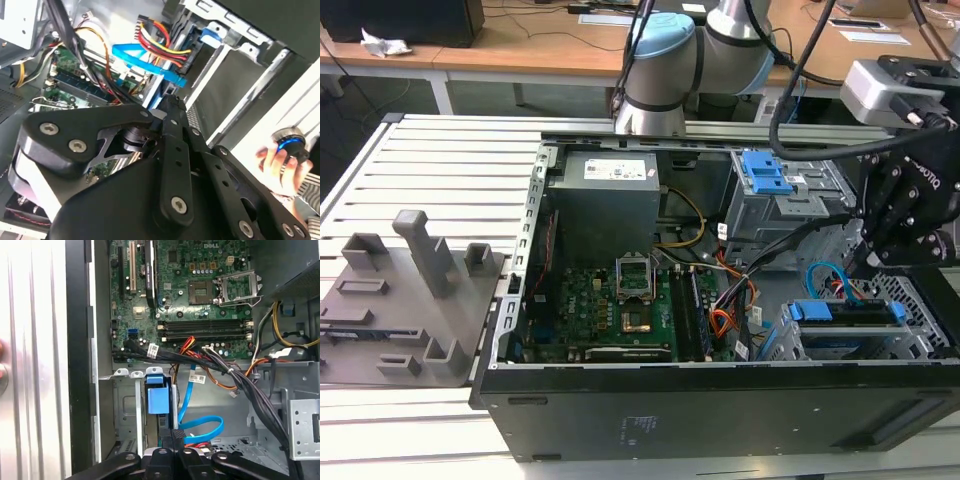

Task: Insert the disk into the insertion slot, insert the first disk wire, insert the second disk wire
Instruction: 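Insert the second disk wire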

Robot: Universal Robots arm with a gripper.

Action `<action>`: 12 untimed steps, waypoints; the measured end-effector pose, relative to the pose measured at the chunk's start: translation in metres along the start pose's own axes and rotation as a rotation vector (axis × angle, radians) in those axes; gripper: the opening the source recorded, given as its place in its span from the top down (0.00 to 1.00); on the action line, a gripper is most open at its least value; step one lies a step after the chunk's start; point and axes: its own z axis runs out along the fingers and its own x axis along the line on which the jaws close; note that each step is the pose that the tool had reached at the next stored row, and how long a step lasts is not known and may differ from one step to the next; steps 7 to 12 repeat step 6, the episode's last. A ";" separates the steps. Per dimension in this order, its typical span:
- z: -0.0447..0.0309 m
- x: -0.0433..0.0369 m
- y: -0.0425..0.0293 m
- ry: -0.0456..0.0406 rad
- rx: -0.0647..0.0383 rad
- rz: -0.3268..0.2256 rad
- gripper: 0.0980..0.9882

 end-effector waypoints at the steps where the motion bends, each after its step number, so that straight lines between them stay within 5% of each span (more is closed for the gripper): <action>1: 0.0002 0.0001 0.0017 -0.0043 0.000 0.000 0.99; 12: 0.0000 0.0002 0.0022 -0.0041 0.000 0.000 0.99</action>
